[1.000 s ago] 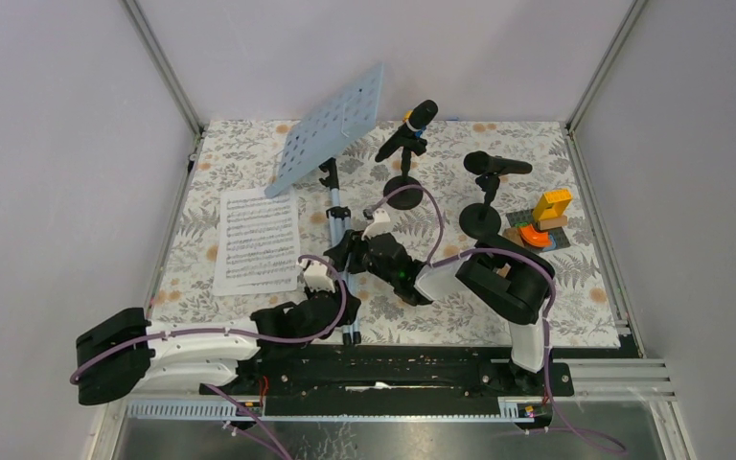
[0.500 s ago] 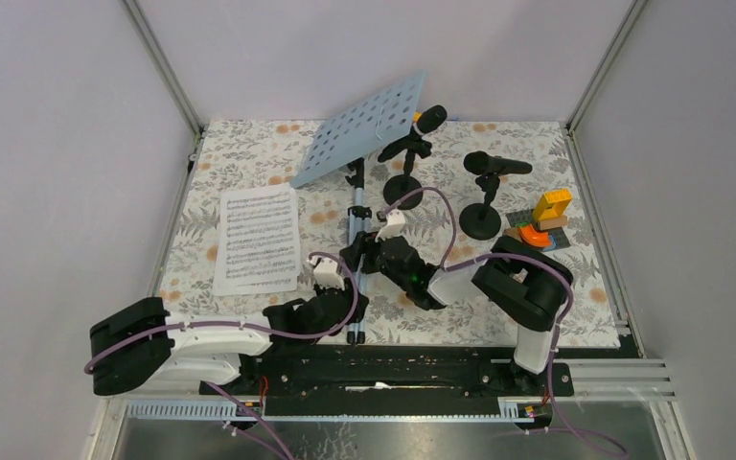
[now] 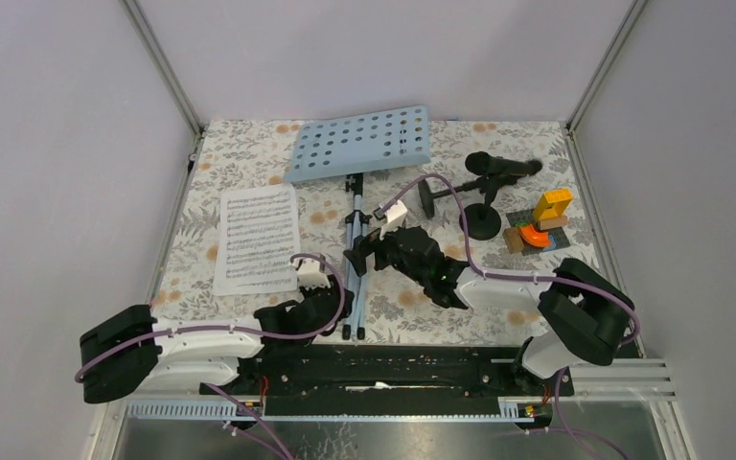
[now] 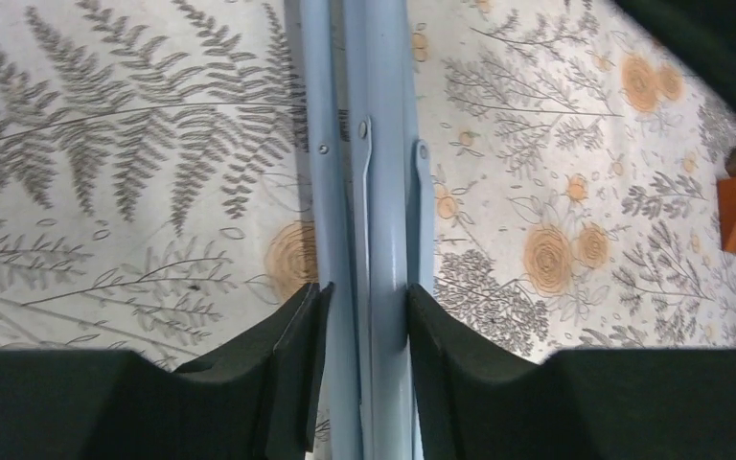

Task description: Pack up the instrument practice props

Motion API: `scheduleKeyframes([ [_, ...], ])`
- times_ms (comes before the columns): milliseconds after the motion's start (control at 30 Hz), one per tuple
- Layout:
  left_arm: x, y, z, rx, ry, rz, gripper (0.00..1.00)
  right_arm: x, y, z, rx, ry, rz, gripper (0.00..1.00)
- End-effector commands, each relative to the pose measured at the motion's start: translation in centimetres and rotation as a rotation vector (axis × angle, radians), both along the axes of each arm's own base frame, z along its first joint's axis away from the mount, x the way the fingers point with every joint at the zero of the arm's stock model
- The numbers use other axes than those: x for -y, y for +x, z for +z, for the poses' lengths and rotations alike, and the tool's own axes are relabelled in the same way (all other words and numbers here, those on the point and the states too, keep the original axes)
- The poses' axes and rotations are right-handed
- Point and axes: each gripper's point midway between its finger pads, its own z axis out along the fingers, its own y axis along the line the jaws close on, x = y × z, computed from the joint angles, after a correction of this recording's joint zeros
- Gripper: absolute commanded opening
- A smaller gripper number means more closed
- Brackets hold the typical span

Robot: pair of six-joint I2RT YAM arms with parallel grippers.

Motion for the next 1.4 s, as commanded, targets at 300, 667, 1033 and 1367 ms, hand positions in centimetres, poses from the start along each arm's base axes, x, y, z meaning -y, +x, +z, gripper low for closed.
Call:
scheduleKeyframes([
  [300,-3.1,0.8,0.3,0.042,0.065,0.092,0.89,0.8,-1.8,5.8,0.002,0.034,0.057,1.00],
  [667,-0.8,1.1,5.3,0.119,0.060,-0.035,0.99,3.8,-1.1,1.7,-0.300,-0.264,-0.166,1.00],
  [1033,-1.0,-0.1,8.8,0.044,0.113,-0.077,0.99,9.1,-2.1,-0.3,-0.336,-0.487,-0.288,1.00],
  [1367,-1.2,-0.6,12.4,0.067,0.001,-0.082,0.99,14.8,-4.3,1.4,-0.310,-0.417,-0.428,1.00],
])
